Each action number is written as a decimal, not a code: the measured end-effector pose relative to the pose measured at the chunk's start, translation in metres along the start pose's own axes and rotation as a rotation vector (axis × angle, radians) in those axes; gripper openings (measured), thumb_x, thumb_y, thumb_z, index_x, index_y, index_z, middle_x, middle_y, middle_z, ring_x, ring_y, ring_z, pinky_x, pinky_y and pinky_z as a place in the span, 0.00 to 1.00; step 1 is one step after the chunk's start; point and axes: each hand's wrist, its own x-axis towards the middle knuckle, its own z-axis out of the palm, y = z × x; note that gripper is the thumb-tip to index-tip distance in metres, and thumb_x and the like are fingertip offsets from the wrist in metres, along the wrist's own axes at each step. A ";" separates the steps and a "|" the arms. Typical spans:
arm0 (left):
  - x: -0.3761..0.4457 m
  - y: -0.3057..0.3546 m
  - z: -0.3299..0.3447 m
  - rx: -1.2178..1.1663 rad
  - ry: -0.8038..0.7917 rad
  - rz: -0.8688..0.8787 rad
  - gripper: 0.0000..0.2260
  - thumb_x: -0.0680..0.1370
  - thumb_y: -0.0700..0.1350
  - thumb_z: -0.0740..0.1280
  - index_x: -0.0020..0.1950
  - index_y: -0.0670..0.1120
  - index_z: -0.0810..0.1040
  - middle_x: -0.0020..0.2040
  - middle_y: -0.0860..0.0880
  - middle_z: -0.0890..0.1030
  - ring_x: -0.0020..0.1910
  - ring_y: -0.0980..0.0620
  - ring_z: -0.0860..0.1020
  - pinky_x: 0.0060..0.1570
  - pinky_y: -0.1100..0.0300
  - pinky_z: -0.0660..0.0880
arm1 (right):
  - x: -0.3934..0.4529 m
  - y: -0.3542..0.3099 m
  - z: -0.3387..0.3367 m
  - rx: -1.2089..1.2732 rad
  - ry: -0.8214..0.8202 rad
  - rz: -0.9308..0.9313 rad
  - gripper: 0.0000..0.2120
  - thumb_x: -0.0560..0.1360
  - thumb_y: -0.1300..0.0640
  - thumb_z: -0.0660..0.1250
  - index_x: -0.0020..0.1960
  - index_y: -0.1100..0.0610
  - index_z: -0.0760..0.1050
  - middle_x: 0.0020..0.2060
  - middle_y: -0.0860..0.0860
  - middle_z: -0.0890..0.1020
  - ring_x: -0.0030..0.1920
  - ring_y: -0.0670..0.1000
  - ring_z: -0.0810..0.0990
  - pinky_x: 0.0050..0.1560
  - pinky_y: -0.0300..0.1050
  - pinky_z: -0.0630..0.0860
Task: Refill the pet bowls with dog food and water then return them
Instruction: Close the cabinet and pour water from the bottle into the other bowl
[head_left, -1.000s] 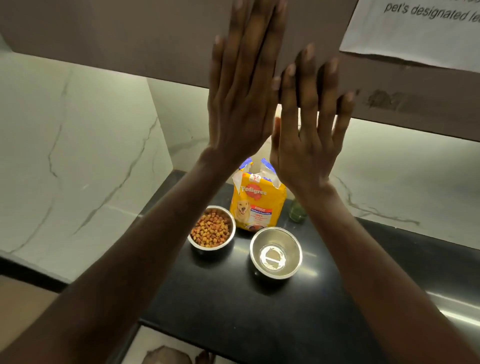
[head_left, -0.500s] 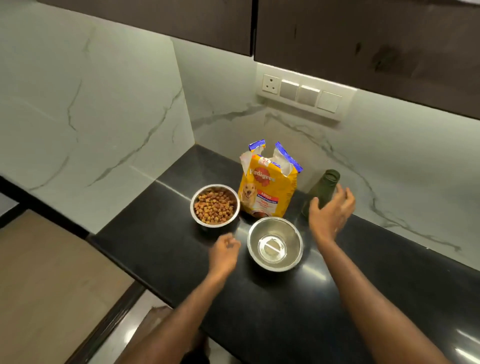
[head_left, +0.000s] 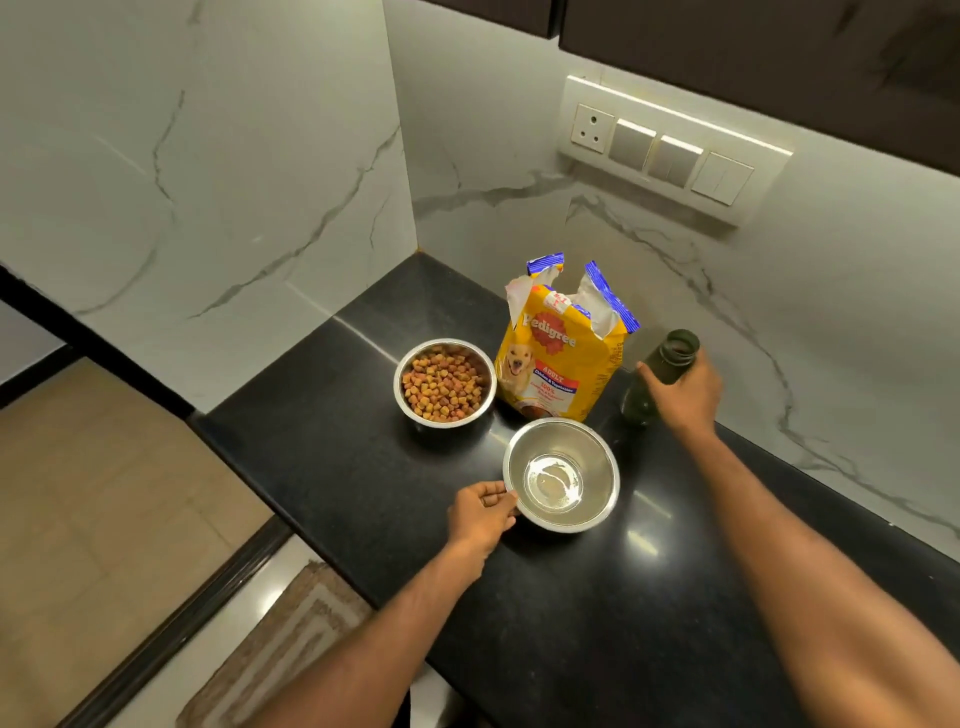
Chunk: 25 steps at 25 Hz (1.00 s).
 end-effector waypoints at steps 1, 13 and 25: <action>0.001 -0.001 0.001 -0.015 0.020 0.004 0.12 0.81 0.40 0.75 0.64 0.42 0.85 0.54 0.46 0.89 0.53 0.53 0.87 0.46 0.64 0.84 | -0.003 0.002 -0.003 -0.025 -0.026 -0.059 0.27 0.75 0.55 0.82 0.68 0.63 0.77 0.62 0.63 0.84 0.63 0.64 0.82 0.64 0.56 0.76; 0.012 -0.020 0.000 -0.145 -0.016 0.009 0.12 0.80 0.37 0.75 0.64 0.40 0.84 0.55 0.42 0.88 0.53 0.50 0.87 0.58 0.54 0.86 | -0.070 0.023 -0.055 -0.775 -0.560 -0.438 0.26 0.65 0.32 0.73 0.54 0.47 0.75 0.49 0.46 0.82 0.49 0.52 0.80 0.49 0.57 0.83; -0.002 -0.027 -0.003 -0.188 -0.048 0.010 0.07 0.81 0.37 0.74 0.58 0.42 0.84 0.55 0.41 0.88 0.52 0.50 0.87 0.49 0.58 0.86 | -0.090 0.026 -0.035 -1.164 -0.740 -0.452 0.26 0.67 0.30 0.75 0.53 0.48 0.76 0.44 0.47 0.81 0.45 0.50 0.81 0.49 0.50 0.81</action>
